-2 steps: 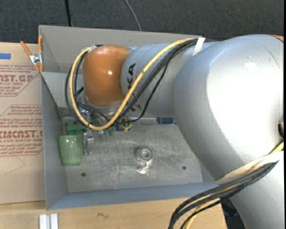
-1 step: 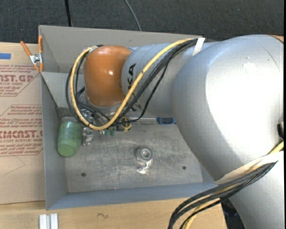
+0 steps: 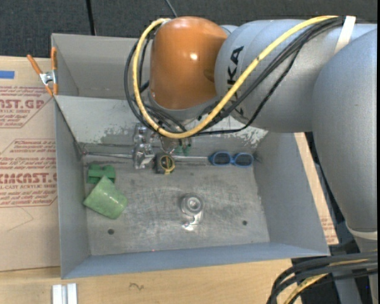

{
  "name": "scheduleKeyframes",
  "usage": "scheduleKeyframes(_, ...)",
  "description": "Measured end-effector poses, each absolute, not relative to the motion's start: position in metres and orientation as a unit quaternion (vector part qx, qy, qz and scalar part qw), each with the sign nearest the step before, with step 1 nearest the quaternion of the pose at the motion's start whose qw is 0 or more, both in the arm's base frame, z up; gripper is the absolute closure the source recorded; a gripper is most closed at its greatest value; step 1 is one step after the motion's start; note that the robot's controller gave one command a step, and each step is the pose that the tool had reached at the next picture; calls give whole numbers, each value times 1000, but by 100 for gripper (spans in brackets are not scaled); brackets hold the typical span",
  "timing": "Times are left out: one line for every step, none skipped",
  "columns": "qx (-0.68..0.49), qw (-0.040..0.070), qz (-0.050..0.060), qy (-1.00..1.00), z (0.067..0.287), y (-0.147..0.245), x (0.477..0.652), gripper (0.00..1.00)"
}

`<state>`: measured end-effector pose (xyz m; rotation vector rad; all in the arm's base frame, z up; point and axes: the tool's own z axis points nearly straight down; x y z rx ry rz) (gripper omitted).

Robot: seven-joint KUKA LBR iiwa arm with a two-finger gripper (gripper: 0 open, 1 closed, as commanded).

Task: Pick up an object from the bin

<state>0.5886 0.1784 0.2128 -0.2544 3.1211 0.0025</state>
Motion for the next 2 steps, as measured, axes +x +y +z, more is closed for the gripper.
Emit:
scheduleKeyframes(163,-1,0,987,144,191,575,100)
scheduleKeyframes(106,-1,-2,994,124,97,550,100)
